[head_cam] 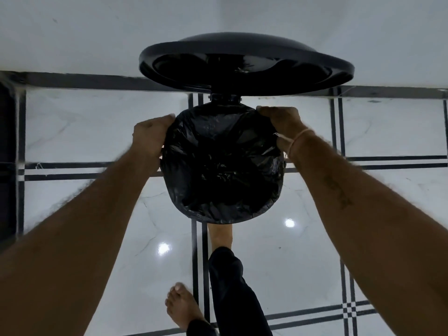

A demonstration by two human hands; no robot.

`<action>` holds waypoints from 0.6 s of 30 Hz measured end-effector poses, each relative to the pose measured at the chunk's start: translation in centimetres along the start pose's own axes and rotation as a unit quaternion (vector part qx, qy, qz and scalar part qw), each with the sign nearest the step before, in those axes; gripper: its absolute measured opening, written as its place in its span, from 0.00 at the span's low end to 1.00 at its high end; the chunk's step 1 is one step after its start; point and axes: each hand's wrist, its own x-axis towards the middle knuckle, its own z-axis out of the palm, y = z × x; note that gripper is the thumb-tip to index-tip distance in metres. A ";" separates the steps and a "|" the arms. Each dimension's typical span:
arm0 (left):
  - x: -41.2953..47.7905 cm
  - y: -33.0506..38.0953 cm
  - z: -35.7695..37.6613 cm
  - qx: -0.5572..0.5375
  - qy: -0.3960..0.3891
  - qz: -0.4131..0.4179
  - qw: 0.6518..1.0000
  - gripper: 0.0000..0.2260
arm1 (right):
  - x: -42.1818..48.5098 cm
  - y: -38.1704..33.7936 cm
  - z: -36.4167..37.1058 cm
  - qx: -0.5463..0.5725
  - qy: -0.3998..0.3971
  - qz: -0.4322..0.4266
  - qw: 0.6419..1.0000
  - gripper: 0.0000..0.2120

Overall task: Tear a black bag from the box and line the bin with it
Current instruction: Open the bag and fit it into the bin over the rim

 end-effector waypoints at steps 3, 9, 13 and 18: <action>0.9 1.8 1.8 0.008 -0.006 -0.005 1.000 0.16 | 0.8 -1.1 1.1 -0.016 -0.060 -0.028 0.998 0.23; 3.8 3.7 2.7 0.054 -0.070 -0.099 0.991 0.08 | 2.0 -2.4 1.6 -0.086 -0.163 -0.009 0.983 0.08; 4.1 4.0 2.2 0.025 -0.105 -0.177 0.978 0.11 | 2.4 -1.7 0.4 -0.080 -0.188 -0.002 0.979 0.08; 2.6 1.1 -0.8 -0.036 -0.149 -0.086 0.984 0.16 | 1.8 0.6 -3.0 -0.068 -0.141 0.019 0.988 0.18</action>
